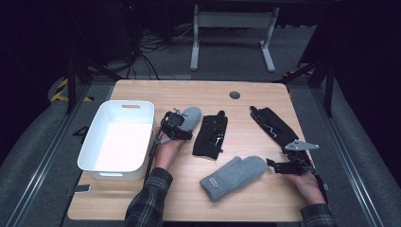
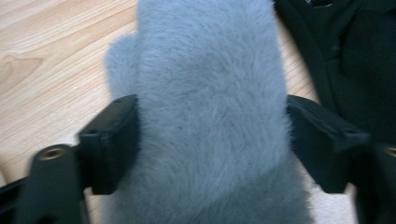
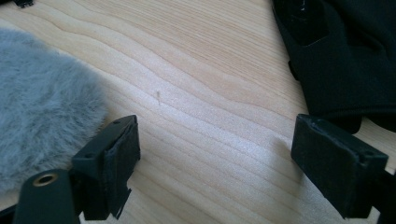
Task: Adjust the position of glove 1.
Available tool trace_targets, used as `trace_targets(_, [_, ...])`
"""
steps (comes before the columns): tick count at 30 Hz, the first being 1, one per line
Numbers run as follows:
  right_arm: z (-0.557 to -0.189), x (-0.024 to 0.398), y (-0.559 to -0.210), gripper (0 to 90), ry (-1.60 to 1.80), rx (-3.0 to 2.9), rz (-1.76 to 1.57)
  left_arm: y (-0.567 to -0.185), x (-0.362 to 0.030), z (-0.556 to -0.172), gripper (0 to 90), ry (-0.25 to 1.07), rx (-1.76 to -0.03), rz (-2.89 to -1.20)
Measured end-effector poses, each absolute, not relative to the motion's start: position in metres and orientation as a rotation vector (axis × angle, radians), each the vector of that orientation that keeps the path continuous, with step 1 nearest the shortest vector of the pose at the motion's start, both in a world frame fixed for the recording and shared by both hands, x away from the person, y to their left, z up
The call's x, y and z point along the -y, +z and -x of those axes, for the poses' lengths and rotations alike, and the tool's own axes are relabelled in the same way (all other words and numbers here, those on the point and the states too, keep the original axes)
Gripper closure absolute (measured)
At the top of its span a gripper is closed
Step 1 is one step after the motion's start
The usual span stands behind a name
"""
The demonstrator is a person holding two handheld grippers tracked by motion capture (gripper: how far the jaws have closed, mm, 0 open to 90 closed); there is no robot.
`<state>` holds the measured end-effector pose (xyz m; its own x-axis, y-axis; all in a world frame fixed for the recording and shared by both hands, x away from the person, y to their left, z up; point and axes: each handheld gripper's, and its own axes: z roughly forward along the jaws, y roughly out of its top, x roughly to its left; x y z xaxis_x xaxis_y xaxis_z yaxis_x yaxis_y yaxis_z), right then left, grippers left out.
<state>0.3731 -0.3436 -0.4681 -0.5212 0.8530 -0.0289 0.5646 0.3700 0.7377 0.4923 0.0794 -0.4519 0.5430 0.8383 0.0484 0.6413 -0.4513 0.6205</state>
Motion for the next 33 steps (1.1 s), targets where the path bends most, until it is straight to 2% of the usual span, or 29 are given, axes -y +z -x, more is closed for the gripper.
trace_targets(5, [-0.373,0.344,-0.468,16.2,0.960,-2.228,-1.231,-0.449,-0.079,-0.490,46.7,0.503,-1.181,-2.256])
trace_targets(9, [-0.373,0.344,-0.468,16.2,0.961,-2.228,-1.232,-0.443,-0.081,-0.488,69.8,0.509,-1.199,-2.237])
trace_targets(11, [-0.373,0.344,-0.468,16.2,0.960,-2.228,-1.232,-0.439,-0.082,-0.488,73.2,0.496,-1.211,-2.224])
trace_targets(17, [-0.373,0.344,-0.468,16.2,0.960,-2.228,-1.232,-0.430,-0.084,-0.484,76.4,0.468,-1.196,-2.200])
trace_targets(33, [-0.373,0.343,-0.468,16.2,0.960,-2.228,-1.232,-0.389,-0.074,-0.461,77.5,0.254,-1.024,-2.135])
